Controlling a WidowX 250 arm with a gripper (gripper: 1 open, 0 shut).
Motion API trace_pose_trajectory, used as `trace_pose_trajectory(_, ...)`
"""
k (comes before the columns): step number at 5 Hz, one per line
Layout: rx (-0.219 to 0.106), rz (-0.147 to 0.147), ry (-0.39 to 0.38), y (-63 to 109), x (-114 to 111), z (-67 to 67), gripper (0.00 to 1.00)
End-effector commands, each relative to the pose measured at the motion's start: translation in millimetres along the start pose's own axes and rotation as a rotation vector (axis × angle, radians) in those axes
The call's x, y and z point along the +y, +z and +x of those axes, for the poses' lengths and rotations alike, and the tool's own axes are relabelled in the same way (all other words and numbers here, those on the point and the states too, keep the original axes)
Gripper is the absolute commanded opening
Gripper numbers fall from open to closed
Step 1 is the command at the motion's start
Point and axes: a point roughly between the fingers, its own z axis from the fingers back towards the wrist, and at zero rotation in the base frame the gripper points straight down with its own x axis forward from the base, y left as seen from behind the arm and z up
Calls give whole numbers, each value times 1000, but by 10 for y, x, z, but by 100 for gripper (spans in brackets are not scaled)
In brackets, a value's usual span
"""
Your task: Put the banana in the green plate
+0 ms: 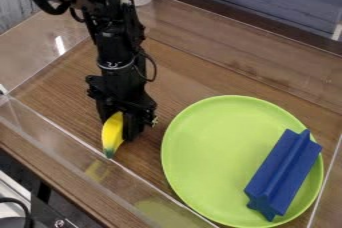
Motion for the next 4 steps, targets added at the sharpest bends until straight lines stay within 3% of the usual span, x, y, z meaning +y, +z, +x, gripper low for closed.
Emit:
trace_pose_trajectory(1, -34, 3, 5, 188, -40, 95, 0)
trace_pose_trajectory(2, -41, -3, 17, 319, -109, 129, 0)
trace_pose_trajectory(3, -60, -17, 31, 532, -327, 227, 0)
trace_pose_trajectory(4, -67, -40, 17, 616, -671, 301, 0)
